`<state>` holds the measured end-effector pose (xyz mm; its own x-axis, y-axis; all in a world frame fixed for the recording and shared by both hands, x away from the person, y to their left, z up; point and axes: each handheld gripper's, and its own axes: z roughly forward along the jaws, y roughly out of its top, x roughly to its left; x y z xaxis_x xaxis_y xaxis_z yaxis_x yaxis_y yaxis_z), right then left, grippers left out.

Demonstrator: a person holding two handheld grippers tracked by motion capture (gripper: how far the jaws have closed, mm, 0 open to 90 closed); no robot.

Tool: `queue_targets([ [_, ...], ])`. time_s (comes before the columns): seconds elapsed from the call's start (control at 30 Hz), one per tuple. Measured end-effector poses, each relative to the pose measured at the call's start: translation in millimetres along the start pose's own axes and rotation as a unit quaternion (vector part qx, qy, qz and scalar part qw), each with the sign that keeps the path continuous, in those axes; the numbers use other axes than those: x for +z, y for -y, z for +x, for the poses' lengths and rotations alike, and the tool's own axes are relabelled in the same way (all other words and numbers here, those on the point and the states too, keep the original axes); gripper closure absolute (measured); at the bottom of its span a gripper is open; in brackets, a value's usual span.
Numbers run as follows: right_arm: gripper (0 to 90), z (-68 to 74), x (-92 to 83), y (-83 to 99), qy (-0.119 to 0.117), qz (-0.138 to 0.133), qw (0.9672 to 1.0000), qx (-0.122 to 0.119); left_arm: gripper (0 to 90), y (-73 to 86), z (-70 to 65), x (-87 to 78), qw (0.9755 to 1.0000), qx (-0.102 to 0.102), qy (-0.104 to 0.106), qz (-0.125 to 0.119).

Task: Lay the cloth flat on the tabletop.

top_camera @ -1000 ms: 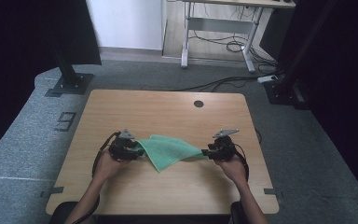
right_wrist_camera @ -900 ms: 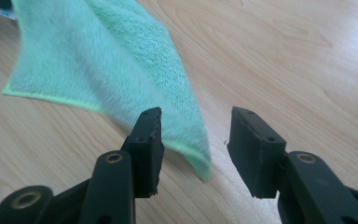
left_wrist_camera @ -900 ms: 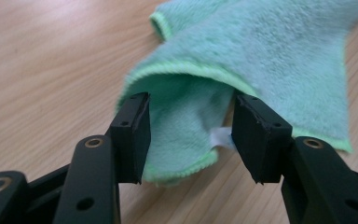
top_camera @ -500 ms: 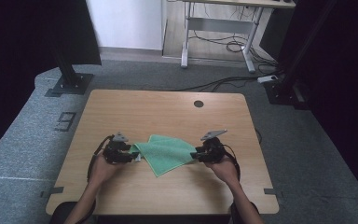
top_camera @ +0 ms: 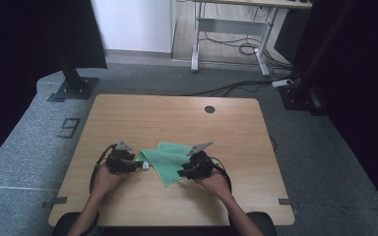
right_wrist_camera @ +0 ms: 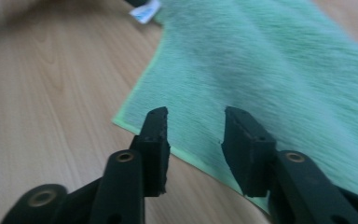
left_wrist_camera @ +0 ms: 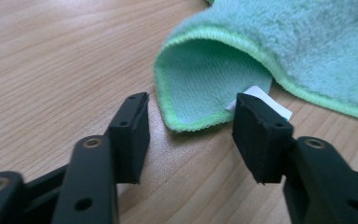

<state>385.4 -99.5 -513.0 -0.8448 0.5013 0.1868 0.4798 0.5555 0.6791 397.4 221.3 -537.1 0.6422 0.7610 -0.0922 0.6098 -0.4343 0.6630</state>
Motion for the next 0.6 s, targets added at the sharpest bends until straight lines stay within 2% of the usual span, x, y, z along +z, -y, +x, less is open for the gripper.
queue_targets([
  [0.03,65.1,3.2,4.3,-1.1,-0.005,0.002,1.0,-0.003,48.9,-0.1,-0.6,0.4,1.0,0.0,0.0,-0.001],
  [0.07,68.9,7.1,10.4,-2.4,-0.011,0.007,0.9999,-0.007,55.8,-0.9,-1.9,0.9,1.0,0.003,0.001,0.0],
  [0.13,70.7,9.1,13.8,-2.8,-0.013,0.011,0.9998,-0.01,62.1,-1.2,-2.8,1.3,1.0,0.007,-0.001,-0.001],
  [0.17,72.4,11.3,17.1,-3.1,-0.015,0.015,0.9997,-0.013,62.1,-1.3,-3.8,1.5,1.0,0.009,-0.001,-0.001],
  [0.2,74.9,14.4,23.0,-3.1,-0.011,0.024,0.9995,-0.018,68.1,-1.2,-4.7,1.1,0.9999,0.01,0.004,0.002],
  [0.27,77.2,15.4,27.6,-1.9,-0.009,0.031,0.9993,-0.02,70.7,-0.7,-5.1,0.5,0.9999,0.012,0.004,0.002],
  [0.37,79.2,14.7,30.8,0.6,-0.007,0.039,0.999,-0.022,70.7,1.5,-3.6,-3.6,0.9999,0.008,0.006,0.001],
  [0.4,80.1,14.3,31.7,2.4,-0.005,0.041,0.9989,-0.022,69.6,2.5,-2.0,-8.0,0.9999,0.002,0.008,-0.008],
  [0.53,82.1,11.2,26.1,10.1,-0.013,0.033,0.9993,-0.01,60.0,1.9,3.9,-22.3,0.9995,-0.011,0.001,-0.031],
  [0.6,82.0,11.4,24.9,11.3,-0.013,0.034,0.9993,-0.011,58.2,0.9,5.8,-25.9,0.9992,-0.015,-0.004,-0.036],
])
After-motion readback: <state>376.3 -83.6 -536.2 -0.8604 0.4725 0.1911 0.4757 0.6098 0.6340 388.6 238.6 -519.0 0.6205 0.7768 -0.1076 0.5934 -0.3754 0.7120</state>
